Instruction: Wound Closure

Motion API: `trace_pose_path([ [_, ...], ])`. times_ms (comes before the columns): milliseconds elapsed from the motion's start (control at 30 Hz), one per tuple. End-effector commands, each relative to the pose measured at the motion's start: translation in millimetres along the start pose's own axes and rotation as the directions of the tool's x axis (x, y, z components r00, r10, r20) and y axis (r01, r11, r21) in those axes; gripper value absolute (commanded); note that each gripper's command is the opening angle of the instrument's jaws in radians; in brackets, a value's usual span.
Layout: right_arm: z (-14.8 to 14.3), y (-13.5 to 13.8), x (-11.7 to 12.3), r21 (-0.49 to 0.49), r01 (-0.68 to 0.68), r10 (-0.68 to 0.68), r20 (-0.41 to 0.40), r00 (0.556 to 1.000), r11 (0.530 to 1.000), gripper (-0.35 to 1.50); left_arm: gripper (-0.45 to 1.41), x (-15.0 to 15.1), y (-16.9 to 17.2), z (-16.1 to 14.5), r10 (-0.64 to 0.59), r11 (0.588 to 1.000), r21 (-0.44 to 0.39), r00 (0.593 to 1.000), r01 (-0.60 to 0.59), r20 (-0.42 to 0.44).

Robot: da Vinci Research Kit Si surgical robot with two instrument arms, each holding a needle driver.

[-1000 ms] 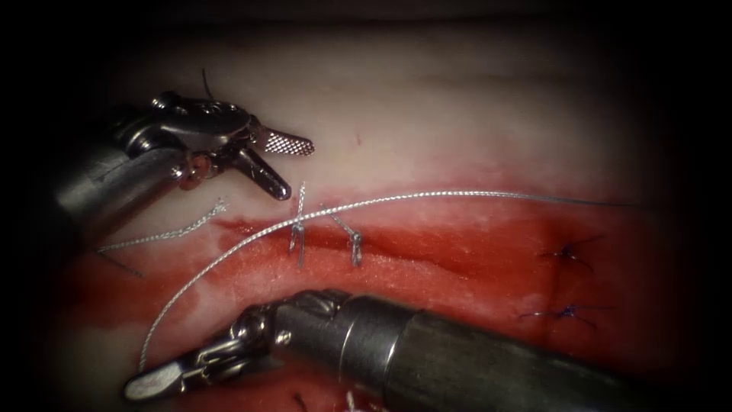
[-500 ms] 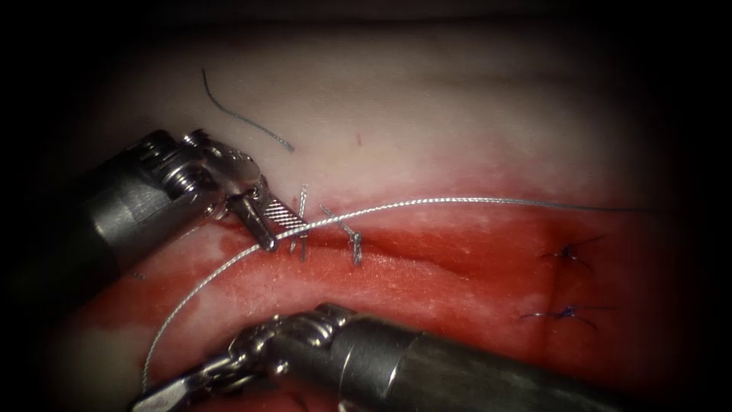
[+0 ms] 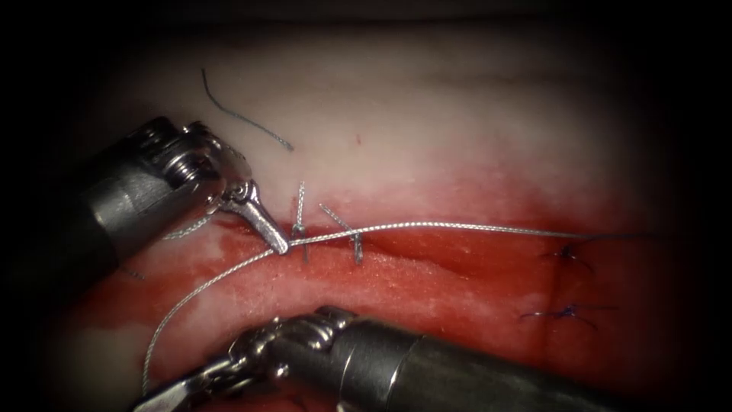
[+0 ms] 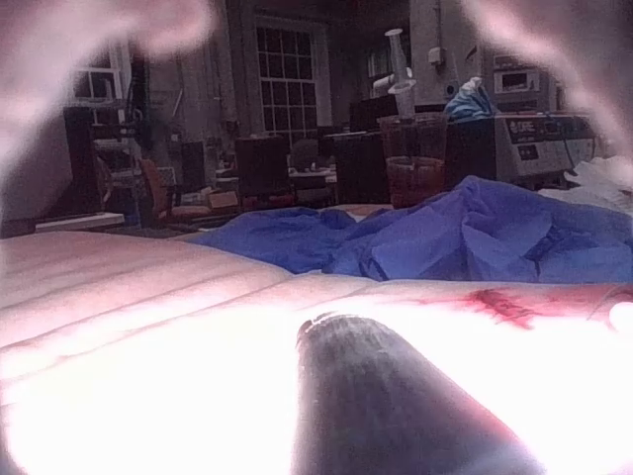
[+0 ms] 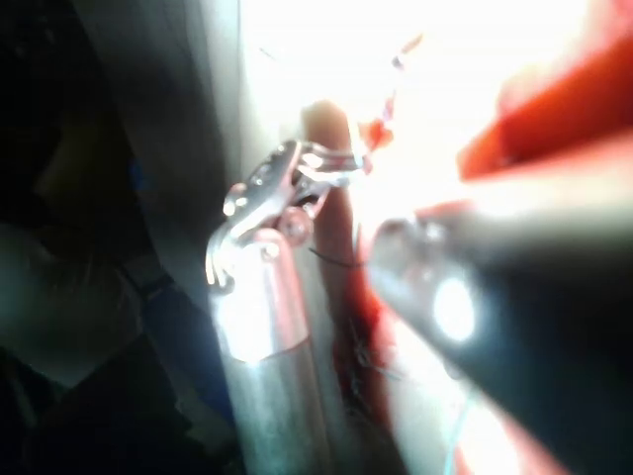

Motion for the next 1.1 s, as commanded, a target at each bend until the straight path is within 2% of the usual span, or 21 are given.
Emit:
trace_pose_path([
  [33, 0.3, 0.9, -1.6, 0.001, 0.008, -0.008, 0.014, 1.0, 1.0, -0.35, -0.45, 1.0, 1.0, -0.9, 0.011, 0.999, 0.037, 1.0, -0.011, 0.013],
  [67, 0.1, 1.1, -1.7, 0.002, 0.004, -0.004, 0.028, 1.0, 1.0, -0.35, -0.45, 1.0, 1.1, -1.2, 0.012, 0.998, 0.057, 1.0, -0.014, 0.025],
  [133, -0.8, 2.1, -2.0, -0.013, -0.007, 0.007, 0.023, 1.0, 1.0, 0.07, -0.45, -0.3, 1.7, -3.6, -0.003, 0.989, 0.147, 0.997, -0.008, 0.071],
  [167, -2.0, 3.1, -2.1, -0.021, -0.016, 0.017, 0.036, 0.999, 1.0, 0.34, -0.45, -2.5, 1.9, -6.1, 0.002, 0.958, 0.282, 0.989, -0.045, 0.15],
  [200, -2.5, 3.5, -2.1, -0.023, -0.02, 0.021, 0.047, 0.999, 1.0, 0.47, -0.45, -3.3, 1.8, -6.9, 0.003, 0.947, 0.315, 0.985, -0.057, 0.171],
  [267, -4.0, 4.5, -2.0, -0.02, -0.013, 0.015, 0.088, 0.996, 1.0, 0.84, -0.45, -6.3, 1.2, -9.4, -0.01, 0.899, 0.427, 0.969, -0.1, 0.248],
  [300, -5.5, 5.5, -1.7, -0.016, 0.01, -0.008, 0.121, 0.993, 1.0, 1.26, -0.45, -9.1, 0.4, -11.9, -0.069, 0.837, 0.535, 0.948, -0.114, 0.31],
  [333, -6.1, 5.9, -1.5, -0.013, 0.019, -0.017, 0.136, 0.991, 1.0, 1.3, -0.45, -10.3, 0.0, -13.0, -0.096, 0.811, 0.573, 0.94, -0.117, 0.327],
  [367, -7.5, 6.8, -1.3, 0.006, 0.057, -0.057, 0.187, 0.981, 0.998, 1.36, -0.45, -12.6, -1.0, -15.5, -0.16, 0.766, 0.635, 0.929, -0.097, 0.334],
  [433, -9.7, 8.2, -1.2, 0.067, 0.16, -0.173, 0.283, 0.943, 0.985, 1.33, -0.45, -14.6, -2.0, -18.9, -0.207, 0.752, 0.658, 0.932, -0.043, 0.297],
  [500, -12.1, 10.1, -0.8, 0.079, 0.17, -0.187, 0.325, 0.927, 0.982, 1.31, -0.45, -15.4, -2.5, -21.3, -0.232, 0.737, 0.676, 0.932, -0.017, 0.277],
  [567, -14.4, 12.3, -0.6, 0.105, 0.17, -0.198, 0.386, 0.901, 0.98, 1.28, -0.45, -15.9, -2.3, -21.9, -0.234, 0.734, 0.679, 0.933, -0.015, 0.275],
  [733, -16.1, 14.3, -0.1, 0.14, 0.206, -0.246, 0.422, 0.872, 0.969, 1.21, -0.45, -15.8, -1.2, -21.5, -0.235, 0.73, 0.683, 0.932, -0.017, 0.275],
  [767, -16.3, 14.6, 0.0, 0.142, 0.207, -0.248, 0.427, 0.87, 0.968, 1.21, -0.45, -15.8, -1.0, -21.5, -0.214, 0.746, 0.666, 0.937, -0.026, 0.276],
  [800, -16.4, 14.8, 0.1, 0.144, 0.208, -0.25, 0.43, 0.868, 0.968, 1.21, -0.45, -15.6, -0.8, -21.5, -0.16, 0.806, 0.591, 0.957, -0.014, 0.24],
  [833, -16.5, 14.9, 0.1, 0.15, 0.208, -0.253, 0.433, 0.865, 0.967, 1.21, 0.22, -15.2, -0.5, -21.5, -0.062, 0.885, 0.465, 0.982, -0.028, 0.176],
  [867, -16.4, 14.9, 0.1, 0.154, 0.21, -0.257, 0.435, 0.863, 0.966, 1.21, 0.73, -14.7, -0.3, -21.5, -0.007, 0.923, 0.383, 0.993, -0.041, 0.122],
  [900, -16.3, 14.8, 0.1, 0.154, 0.212, -0.259, 0.434, 0.863, 0.965, 1.21, 0.96, -14.1, 0.0, -21.4, 0.028, 0.949, 0.313, 0.997, -0.047, 0.066],
  [933, -16.3, 14.7, 0.2, 0.153, 0.215, -0.261, 0.43, 0.864, 0.964, 1.21, 1.1, -13.2, 0.5, -21.3, 0.104, 0.968, 0.231, 0.995, -0.102, 0.001],
  [967, -16.3, 14.6, 0.3, 0.154, 0.216, -0.262, 0.428, 0.865, 0.964, 1.21, 1.11, -12.4, 1.0, -21.2, 0.161, 0.968, 0.199, 0.987, -0.152, -0.029],
  [1100, -16.3, 13.9, 0.6, 0.159, 0.222, -0.27, 0.423, 0.865, 0.962, 1.23, 1.16, -8.1, 2.8, -19.7, 0.318, 0.943, 0.134, 0.942, -0.303, -0.104],
])
